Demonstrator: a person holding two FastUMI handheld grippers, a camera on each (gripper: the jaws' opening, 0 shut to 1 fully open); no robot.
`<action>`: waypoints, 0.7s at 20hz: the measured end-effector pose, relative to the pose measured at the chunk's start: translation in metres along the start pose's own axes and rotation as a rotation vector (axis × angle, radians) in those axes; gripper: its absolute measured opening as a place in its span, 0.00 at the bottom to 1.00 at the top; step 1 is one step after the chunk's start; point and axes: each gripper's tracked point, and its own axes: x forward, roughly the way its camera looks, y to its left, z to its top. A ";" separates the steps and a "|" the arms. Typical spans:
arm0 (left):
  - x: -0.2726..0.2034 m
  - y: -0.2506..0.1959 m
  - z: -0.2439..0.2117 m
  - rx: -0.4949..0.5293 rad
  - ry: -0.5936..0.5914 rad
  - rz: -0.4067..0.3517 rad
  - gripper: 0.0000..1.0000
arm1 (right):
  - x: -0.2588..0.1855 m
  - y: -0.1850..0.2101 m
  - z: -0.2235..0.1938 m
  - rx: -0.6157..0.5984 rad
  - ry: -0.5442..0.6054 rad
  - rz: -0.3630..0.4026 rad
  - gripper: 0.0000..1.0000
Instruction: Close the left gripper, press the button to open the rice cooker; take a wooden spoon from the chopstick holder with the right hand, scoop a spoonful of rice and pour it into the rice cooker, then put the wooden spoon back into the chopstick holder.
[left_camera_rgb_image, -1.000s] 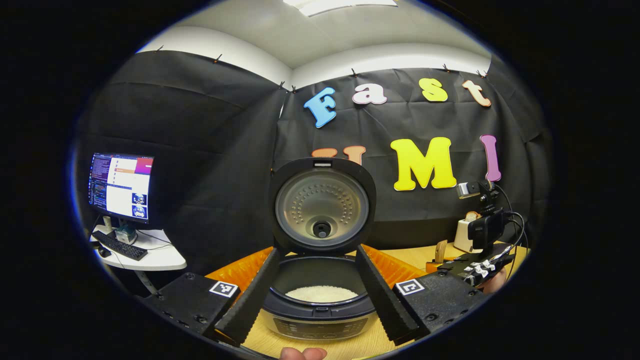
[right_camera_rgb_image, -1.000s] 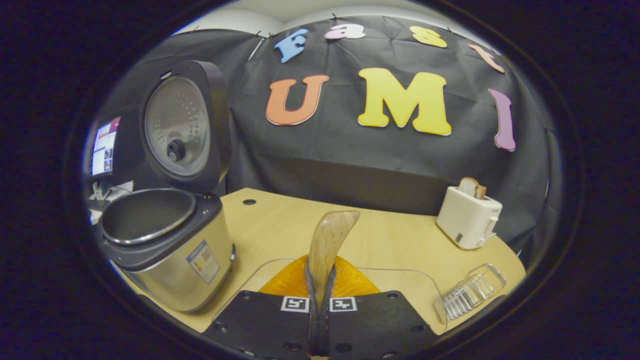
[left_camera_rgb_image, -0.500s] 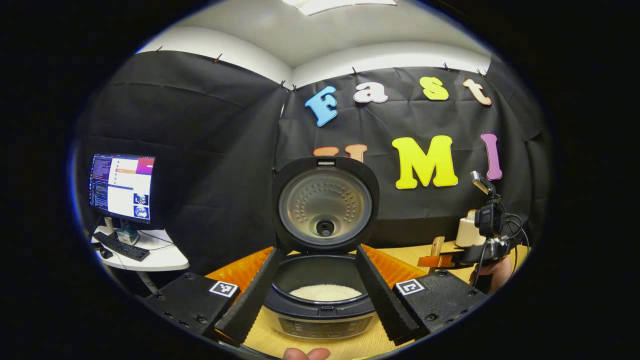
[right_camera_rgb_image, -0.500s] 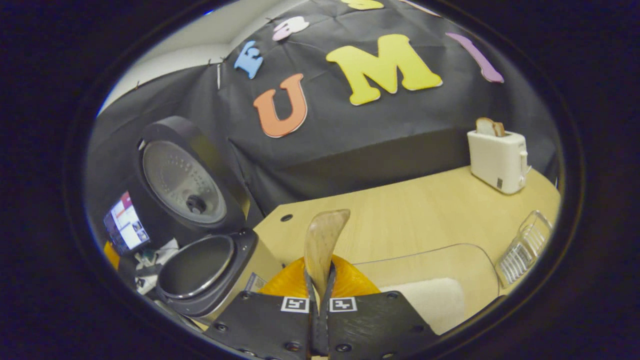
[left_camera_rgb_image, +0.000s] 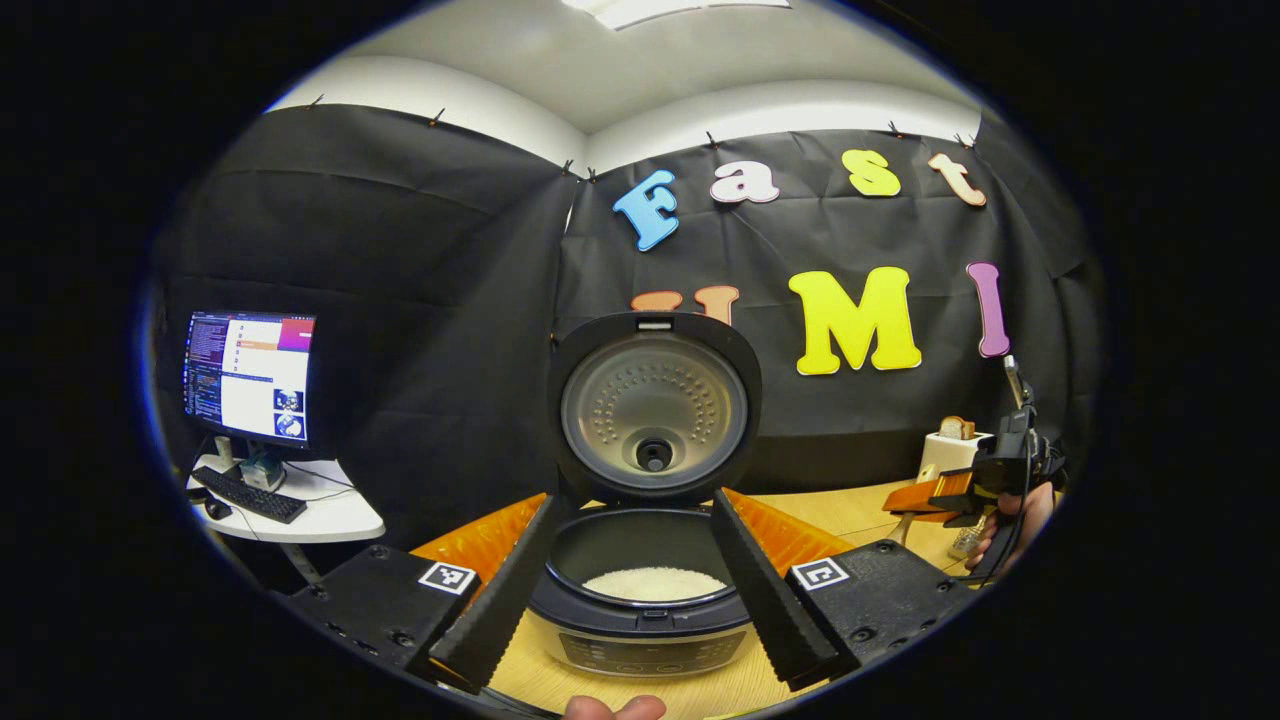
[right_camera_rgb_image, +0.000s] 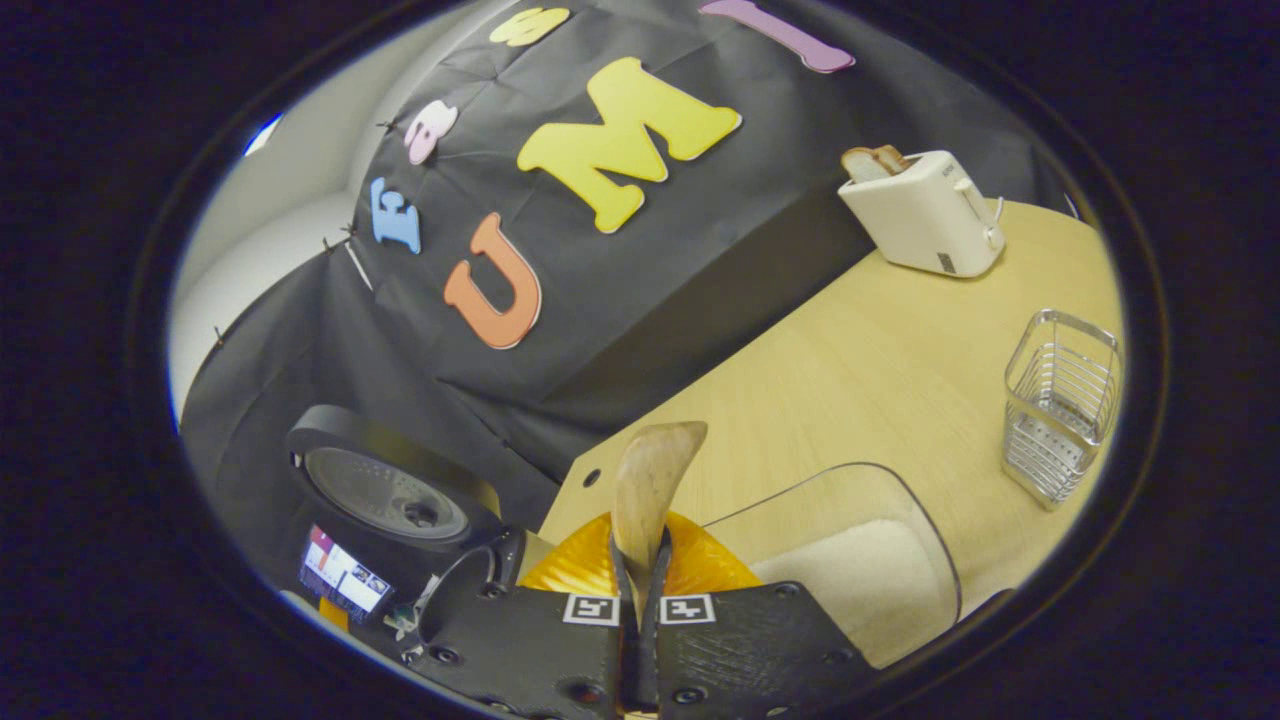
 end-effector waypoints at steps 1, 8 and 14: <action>0.000 0.002 0.001 0.005 -0.001 0.005 0.98 | -0.004 -0.002 0.005 0.015 -0.011 0.007 0.00; -0.001 0.006 0.003 0.033 -0.002 0.012 0.98 | -0.028 -0.023 0.041 0.117 -0.059 0.031 0.00; -0.003 0.008 -0.007 0.056 0.053 0.014 0.99 | -0.042 0.001 0.069 0.171 -0.110 0.078 0.00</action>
